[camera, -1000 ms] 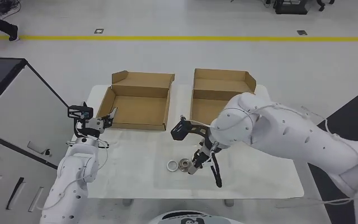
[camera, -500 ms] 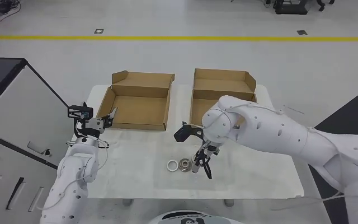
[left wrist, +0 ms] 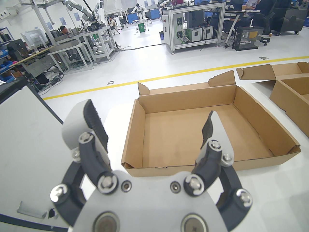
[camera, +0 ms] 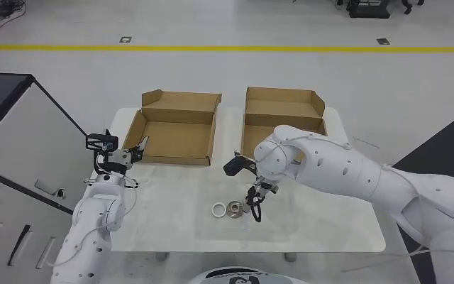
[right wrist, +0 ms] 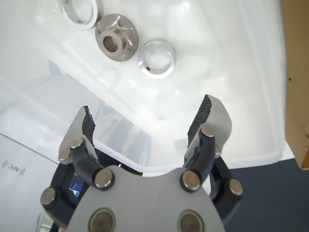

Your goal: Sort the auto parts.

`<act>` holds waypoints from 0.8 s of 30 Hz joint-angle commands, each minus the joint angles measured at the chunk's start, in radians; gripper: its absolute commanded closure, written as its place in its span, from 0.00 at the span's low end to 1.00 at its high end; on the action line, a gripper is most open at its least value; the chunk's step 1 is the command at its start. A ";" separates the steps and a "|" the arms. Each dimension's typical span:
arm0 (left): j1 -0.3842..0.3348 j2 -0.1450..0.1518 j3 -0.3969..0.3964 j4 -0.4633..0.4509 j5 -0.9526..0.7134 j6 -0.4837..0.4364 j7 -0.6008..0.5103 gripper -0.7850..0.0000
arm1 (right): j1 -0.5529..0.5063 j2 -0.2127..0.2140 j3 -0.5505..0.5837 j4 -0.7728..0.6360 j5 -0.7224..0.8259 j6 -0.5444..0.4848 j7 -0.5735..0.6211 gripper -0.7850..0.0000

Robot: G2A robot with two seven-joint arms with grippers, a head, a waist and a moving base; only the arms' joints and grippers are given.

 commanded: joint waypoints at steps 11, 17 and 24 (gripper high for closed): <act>0.000 0.000 0.000 0.000 0.000 0.000 0.000 0.00 | -0.026 -0.039 0.000 0.113 -0.018 0.014 -0.014 0.11; 0.000 0.000 0.000 0.000 0.000 0.000 0.000 0.00 | -0.028 -0.060 0.000 0.145 -0.036 0.010 -0.010 0.45; 0.000 0.000 0.000 0.000 0.000 0.000 0.000 0.00 | -0.038 -0.082 0.000 0.174 -0.053 -0.003 0.003 0.52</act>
